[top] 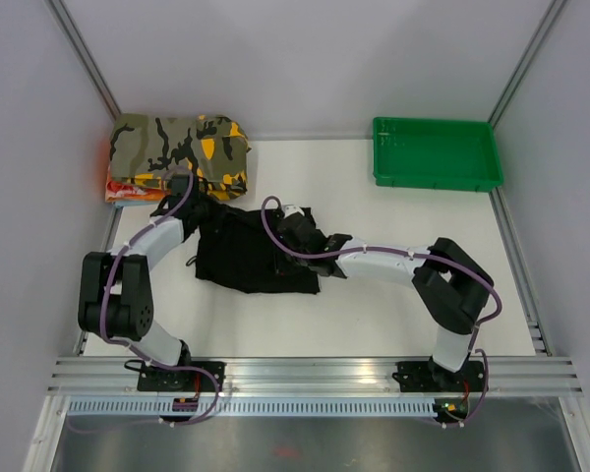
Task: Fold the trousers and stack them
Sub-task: Fold the trousers, then neatly place the folded trousers to the corner
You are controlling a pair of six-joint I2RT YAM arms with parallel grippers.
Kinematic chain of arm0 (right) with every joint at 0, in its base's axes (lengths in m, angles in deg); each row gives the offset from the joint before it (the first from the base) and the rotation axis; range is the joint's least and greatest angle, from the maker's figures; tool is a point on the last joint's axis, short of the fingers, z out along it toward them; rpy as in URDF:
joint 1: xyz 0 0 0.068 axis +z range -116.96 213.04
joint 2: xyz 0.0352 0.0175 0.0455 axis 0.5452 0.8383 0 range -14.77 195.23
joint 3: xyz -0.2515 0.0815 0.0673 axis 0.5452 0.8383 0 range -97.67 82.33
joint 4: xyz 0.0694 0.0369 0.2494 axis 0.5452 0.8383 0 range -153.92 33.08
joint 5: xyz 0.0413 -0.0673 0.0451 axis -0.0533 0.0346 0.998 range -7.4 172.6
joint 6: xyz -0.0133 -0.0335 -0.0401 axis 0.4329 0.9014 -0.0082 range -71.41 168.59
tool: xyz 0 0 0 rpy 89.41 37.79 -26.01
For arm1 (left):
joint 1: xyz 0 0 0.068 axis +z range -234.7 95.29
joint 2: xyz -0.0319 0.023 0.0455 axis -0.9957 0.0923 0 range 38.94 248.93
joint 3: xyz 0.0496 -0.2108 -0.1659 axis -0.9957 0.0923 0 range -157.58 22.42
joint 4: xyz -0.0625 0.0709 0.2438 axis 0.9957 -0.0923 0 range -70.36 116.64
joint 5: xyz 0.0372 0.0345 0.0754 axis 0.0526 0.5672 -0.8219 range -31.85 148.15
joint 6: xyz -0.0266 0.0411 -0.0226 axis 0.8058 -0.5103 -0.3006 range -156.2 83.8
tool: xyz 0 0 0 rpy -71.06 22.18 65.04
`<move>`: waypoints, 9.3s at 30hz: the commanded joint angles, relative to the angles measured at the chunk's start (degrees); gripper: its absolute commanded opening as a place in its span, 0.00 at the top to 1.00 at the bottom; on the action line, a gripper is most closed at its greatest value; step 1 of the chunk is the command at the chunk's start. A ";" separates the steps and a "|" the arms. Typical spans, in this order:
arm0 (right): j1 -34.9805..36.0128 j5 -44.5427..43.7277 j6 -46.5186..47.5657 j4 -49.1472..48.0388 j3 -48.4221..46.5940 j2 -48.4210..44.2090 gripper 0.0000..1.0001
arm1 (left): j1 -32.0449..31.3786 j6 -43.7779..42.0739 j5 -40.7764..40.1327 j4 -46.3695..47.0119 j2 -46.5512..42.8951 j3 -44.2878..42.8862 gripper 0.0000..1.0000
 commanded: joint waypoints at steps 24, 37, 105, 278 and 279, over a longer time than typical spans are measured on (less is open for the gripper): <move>-3.55 0.00 8.42 2.70 -18.04 6.85 0.68 | 4.53 -26.11 -1.45 -6.26 -13.33 -8.10 0.01; -3.82 4.14 10.53 -0.98 -29.24 23.03 0.84 | 3.92 -19.46 -1.08 -3.53 -29.10 17.74 0.98; -4.35 17.33 6.57 -14.17 -17.45 7.38 0.48 | 13.50 -29.12 -0.67 -2.50 -5.31 -5.28 0.43; -10.76 2.73 3.14 -7.22 -7.87 7.22 1.00 | 12.88 -30.97 2.42 8.51 -15.92 18.28 0.98; -10.76 2.65 3.76 -7.23 -8.58 6.69 1.00 | 12.97 -30.97 2.16 8.77 -16.01 17.67 0.98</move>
